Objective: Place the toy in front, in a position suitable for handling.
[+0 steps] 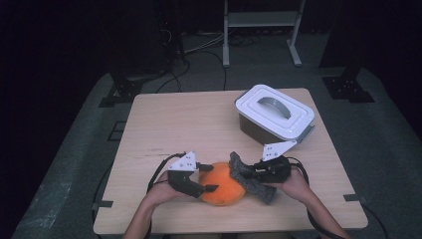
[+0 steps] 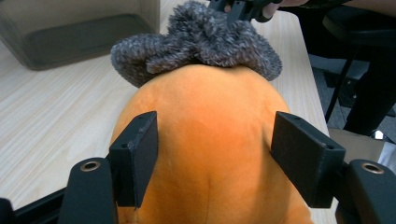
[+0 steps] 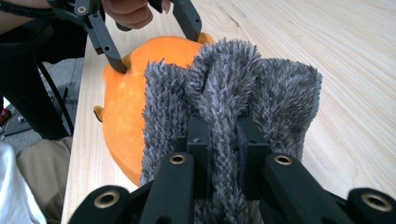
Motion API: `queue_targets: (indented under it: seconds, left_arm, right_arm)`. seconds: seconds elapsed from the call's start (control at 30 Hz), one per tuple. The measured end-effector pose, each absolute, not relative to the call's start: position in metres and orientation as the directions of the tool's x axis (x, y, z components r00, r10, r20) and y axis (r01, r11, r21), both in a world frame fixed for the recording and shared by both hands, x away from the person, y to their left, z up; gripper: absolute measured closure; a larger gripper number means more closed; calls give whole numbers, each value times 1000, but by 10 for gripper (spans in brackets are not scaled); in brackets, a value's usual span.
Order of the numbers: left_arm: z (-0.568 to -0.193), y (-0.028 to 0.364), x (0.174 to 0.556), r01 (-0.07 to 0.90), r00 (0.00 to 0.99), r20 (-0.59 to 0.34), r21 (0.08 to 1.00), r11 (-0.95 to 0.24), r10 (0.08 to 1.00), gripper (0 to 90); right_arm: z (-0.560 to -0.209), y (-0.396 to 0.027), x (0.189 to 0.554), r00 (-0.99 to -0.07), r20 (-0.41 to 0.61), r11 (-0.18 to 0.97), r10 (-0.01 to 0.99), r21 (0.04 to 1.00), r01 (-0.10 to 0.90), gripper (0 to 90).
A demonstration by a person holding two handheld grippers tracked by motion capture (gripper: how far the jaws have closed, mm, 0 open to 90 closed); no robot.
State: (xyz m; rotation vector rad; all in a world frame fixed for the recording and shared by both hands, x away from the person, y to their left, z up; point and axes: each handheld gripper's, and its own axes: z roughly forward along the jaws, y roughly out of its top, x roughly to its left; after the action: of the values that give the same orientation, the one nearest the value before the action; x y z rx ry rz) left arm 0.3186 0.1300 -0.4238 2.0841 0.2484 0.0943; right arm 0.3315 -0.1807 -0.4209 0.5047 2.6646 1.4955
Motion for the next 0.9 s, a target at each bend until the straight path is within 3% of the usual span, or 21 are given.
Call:
queue_targets:
  seconds: [0.27,0.43,0.67,0.73,0.9]
  left_arm:
    - [-430,124,321,152,958,-1,851,-503,288,389]
    - [-431,126,324,172,940,8,852,-495,341,397]
    - [-416,132,320,137,957,-11,898,-418,290,377]
    - [-418,128,319,121,959,16,878,-462,282,389]
    - [-427,126,323,149,944,18,868,-473,330,408]
  right_arm:
    - [-425,-185,329,-940,107,480,324,837,261,781]
    - [-416,-183,319,-951,69,466,302,859,210,780]
    - [-417,-168,322,-954,48,488,295,851,193,781]
    - [-416,-166,325,-951,51,478,305,856,199,781]
    - [-417,-169,328,-950,58,476,305,855,205,781]
